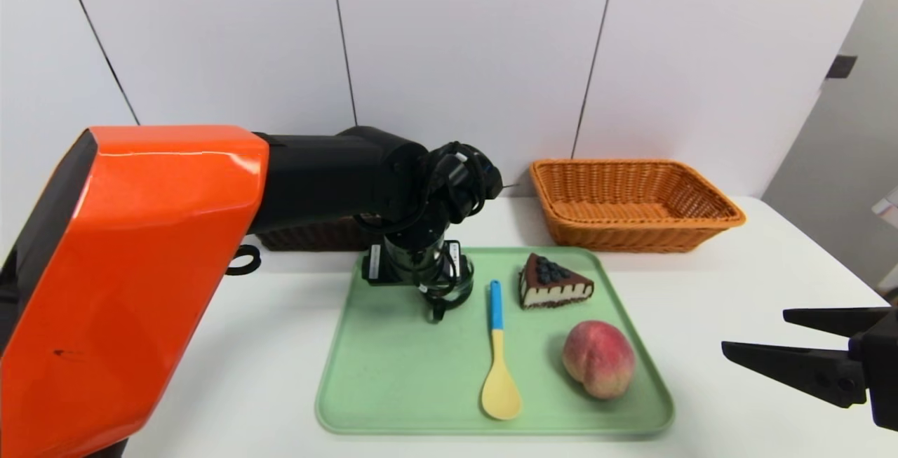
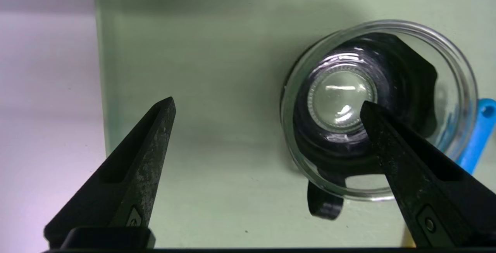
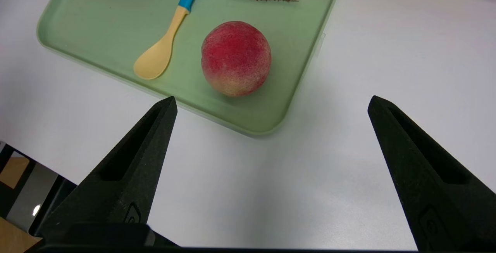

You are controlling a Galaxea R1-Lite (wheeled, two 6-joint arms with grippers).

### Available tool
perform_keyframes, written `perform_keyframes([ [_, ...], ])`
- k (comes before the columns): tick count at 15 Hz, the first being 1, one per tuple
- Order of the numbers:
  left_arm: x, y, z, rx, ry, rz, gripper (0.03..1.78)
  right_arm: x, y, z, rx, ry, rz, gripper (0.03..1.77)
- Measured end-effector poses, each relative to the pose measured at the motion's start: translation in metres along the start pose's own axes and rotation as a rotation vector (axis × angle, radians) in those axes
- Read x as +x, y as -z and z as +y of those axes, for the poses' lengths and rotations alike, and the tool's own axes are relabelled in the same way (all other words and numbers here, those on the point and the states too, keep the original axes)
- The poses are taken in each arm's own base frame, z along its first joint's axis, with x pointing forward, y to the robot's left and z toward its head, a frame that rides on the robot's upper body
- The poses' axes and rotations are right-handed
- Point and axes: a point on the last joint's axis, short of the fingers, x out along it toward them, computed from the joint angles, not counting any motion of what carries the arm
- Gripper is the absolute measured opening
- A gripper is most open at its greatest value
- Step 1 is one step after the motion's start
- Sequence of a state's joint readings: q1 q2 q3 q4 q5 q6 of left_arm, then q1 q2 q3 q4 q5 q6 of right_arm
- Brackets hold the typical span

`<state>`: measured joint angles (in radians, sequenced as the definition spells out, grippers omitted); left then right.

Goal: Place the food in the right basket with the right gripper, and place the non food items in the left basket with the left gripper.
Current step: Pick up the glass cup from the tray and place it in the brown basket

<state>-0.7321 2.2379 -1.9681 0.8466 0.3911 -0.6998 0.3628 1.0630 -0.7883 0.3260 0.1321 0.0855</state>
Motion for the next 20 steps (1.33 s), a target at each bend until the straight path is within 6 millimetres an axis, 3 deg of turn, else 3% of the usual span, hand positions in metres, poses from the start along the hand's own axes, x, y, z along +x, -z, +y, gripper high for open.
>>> perform_keyframes([
  [4,0.008,0.001,0.000,0.001,-0.013,0.013,1.69,-0.001,0.001,0.000,0.000,0.000,-0.004,1.70],
  [8,0.008,0.001,0.000,0.006,-0.016,0.018,1.05,-0.003,0.001,0.000,-0.001,-0.001,-0.008,1.70],
  [11,0.007,0.001,0.001,0.008,-0.015,0.015,0.74,-0.003,0.001,0.000,-0.002,-0.002,-0.010,1.70],
  [12,0.007,0.001,0.001,0.008,-0.014,0.015,0.29,-0.003,0.001,0.000,-0.002,-0.002,-0.010,1.70],
  [13,0.005,0.000,0.001,0.004,-0.009,0.008,0.09,-0.003,0.001,0.000,-0.002,-0.002,-0.011,1.70],
  [17,0.003,0.000,0.002,0.004,-0.012,0.009,0.09,-0.003,0.001,0.000,-0.002,-0.002,-0.012,1.70],
  [20,-0.012,-0.002,0.005,0.001,0.006,-0.006,0.09,-0.004,0.001,0.000,-0.002,-0.001,-0.013,1.70],
])
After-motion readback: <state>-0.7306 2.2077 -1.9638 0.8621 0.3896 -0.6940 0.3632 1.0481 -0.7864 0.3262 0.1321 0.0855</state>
